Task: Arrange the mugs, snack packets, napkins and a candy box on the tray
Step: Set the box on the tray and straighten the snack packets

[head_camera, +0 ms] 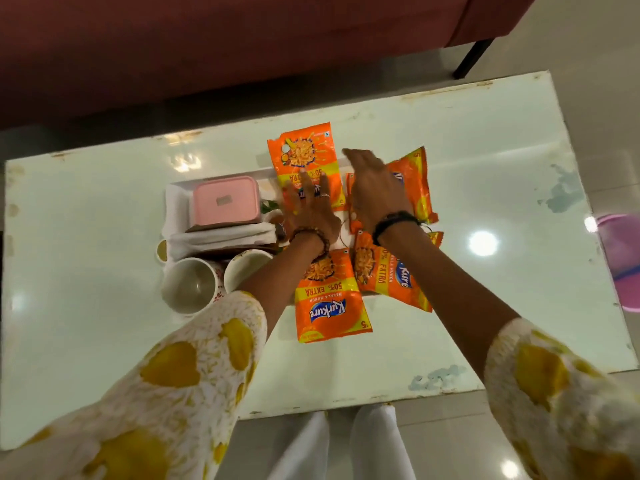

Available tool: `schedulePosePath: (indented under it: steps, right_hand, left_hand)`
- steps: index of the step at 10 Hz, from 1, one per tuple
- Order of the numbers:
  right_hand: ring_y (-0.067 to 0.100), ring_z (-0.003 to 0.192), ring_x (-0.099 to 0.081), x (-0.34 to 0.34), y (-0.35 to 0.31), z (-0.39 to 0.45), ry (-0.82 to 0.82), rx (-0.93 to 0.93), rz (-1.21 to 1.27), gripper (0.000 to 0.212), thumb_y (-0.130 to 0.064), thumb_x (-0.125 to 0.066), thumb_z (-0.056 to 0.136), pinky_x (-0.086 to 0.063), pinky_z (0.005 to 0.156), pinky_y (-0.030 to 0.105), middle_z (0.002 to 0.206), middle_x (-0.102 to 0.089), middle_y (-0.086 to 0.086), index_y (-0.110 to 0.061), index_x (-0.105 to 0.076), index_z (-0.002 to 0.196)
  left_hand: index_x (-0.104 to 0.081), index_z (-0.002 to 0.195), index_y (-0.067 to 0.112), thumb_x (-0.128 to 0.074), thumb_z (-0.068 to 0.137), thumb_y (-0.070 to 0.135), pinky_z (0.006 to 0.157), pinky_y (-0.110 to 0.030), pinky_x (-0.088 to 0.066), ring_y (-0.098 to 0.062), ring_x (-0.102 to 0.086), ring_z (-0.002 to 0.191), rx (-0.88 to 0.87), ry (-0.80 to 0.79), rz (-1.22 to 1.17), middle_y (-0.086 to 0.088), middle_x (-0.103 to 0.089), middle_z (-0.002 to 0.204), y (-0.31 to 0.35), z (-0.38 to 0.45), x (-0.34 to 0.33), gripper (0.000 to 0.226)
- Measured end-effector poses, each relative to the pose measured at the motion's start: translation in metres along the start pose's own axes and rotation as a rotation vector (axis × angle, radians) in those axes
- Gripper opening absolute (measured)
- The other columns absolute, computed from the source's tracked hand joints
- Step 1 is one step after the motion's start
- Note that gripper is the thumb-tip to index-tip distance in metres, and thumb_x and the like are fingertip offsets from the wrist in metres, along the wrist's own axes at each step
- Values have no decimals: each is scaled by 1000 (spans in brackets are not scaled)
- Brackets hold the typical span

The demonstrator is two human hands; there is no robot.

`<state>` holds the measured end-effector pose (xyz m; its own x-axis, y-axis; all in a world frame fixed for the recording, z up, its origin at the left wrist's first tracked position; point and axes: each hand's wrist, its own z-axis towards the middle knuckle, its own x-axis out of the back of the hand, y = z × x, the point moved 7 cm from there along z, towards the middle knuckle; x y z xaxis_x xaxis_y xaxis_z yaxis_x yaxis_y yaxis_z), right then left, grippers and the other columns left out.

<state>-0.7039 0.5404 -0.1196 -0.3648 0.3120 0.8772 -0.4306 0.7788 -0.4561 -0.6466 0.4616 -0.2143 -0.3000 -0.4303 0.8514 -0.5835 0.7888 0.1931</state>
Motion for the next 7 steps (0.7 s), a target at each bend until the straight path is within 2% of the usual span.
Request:
schedulePosePath:
  steps: [1, 2, 4, 5, 6, 7]
  right_hand:
    - [37, 126, -44, -45, -13, 6, -301, -20, -100, 62, 8, -37, 89, -40, 100, 45, 143, -39, 20, -4, -15, 145]
    - [39, 125, -45, -70, -16, 3, -402, -8, -165, 55, 3, -33, 93, -37, 102, 46, 142, -40, 21, 0, -13, 144]
    - [40, 124, -45, -79, -14, 4, -391, 4, -133, 58, 11, -41, 87, -41, 99, 46, 142, -39, 21, -2, -23, 141]
    - [38, 124, -47, -77, -16, 0, -379, 12, -110, 57, 8, -44, 87, -44, 98, 47, 143, -40, 18, -5, -27, 140]
    - [36, 119, -52, -62, -23, -10, -270, 43, 0, 47, 1, -42, 91, -46, 91, 44, 137, -48, 17, -6, -37, 137]
    - [35, 116, -55, -34, -32, -28, -132, 45, 39, 43, -1, -43, 90, -48, 87, 43, 135, -51, 16, -8, -44, 132]
  left_hand:
    - [0, 147, 39, -44, 93, 39, 110, -65, -12, -51, 8, 141, 65, -44, -11, -10, 20, 158, -13, -3, -3, 70]
    - [3, 148, 36, -41, 95, 34, 112, -63, -16, -50, 9, 141, 27, -103, -5, -9, 20, 158, -19, 0, -4, 68]
    - [-7, 149, 32, -47, 93, 20, 116, -58, -11, -49, 10, 141, 0, -127, -177, -6, 24, 157, -24, 2, 11, 70]
    - [-10, 149, 31, -47, 93, 19, 116, -57, -8, -48, 10, 142, 20, -76, -168, -6, 21, 158, -23, -9, 22, 68]
    - [-14, 149, 25, -43, 91, 10, 117, -53, -14, -42, 5, 144, 31, 53, -295, -14, 12, 159, -15, -27, 40, 66]
    - [-23, 147, 16, -44, 90, 7, 116, -46, -26, -32, -3, 147, -82, 218, -427, -14, -6, 159, -9, -66, 64, 62]
